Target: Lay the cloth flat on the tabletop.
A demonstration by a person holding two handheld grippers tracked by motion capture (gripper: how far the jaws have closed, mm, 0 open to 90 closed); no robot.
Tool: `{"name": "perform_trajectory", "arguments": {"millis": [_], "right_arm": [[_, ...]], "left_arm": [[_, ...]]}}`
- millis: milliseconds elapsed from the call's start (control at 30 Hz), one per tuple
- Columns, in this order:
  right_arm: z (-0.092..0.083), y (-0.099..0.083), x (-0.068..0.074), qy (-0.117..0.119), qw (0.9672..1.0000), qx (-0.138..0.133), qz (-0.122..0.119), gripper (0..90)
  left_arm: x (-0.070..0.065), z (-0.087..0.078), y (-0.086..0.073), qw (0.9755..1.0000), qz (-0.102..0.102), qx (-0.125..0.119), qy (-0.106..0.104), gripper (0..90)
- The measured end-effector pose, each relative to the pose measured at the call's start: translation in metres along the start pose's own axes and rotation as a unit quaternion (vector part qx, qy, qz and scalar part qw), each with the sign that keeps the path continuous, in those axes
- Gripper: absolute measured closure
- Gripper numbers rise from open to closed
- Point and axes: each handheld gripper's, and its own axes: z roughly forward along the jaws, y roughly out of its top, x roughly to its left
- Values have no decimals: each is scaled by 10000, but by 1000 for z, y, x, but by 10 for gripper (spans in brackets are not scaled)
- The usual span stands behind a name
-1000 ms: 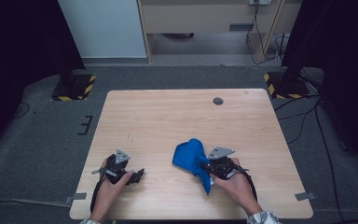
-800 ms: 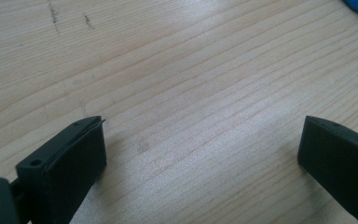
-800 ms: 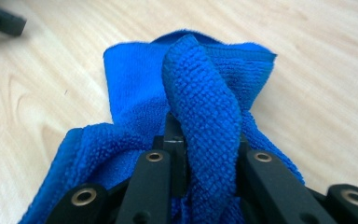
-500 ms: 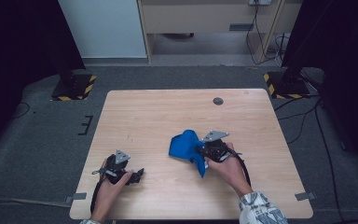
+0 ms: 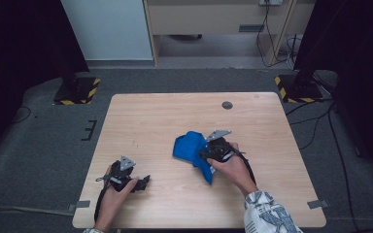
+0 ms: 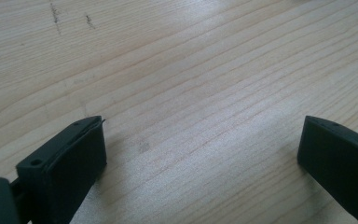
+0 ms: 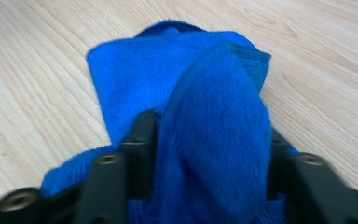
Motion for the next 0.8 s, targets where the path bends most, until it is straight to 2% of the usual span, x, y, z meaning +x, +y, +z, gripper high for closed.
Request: {"name": "perform_trajectory", "arguments": {"millis": [67, 100, 267, 467, 600, 800], "right_arm": [[-4, 2, 1, 20, 10000, -24, 40, 361], [-6, 3, 3, -84, 9999, -59, 2, 326], [-11, 11, 3, -167, 9998, -87, -57, 273], [-10, 23, -2, -208, 9997, 27, -110, 258], [-4, 35, -10, -144, 9999, 61, -10, 257], [11, 63, -21, -129, 9998, 142, -90, 410]], "left_arm": [[0, 1, 0, 10000, -8, -4, -3, 3], [0, 1, 1, 10000, 5, 2, -10, 3], [-1, 1, 1, 10000, 20, 7, -13, 4], [-1, 1, 1, 10000, 19, 8, -13, 4], [-1, 0, 1, 10000, 21, 7, -13, 5], [-2, 0, 0, 10000, 19, -8, -17, 5]]}}
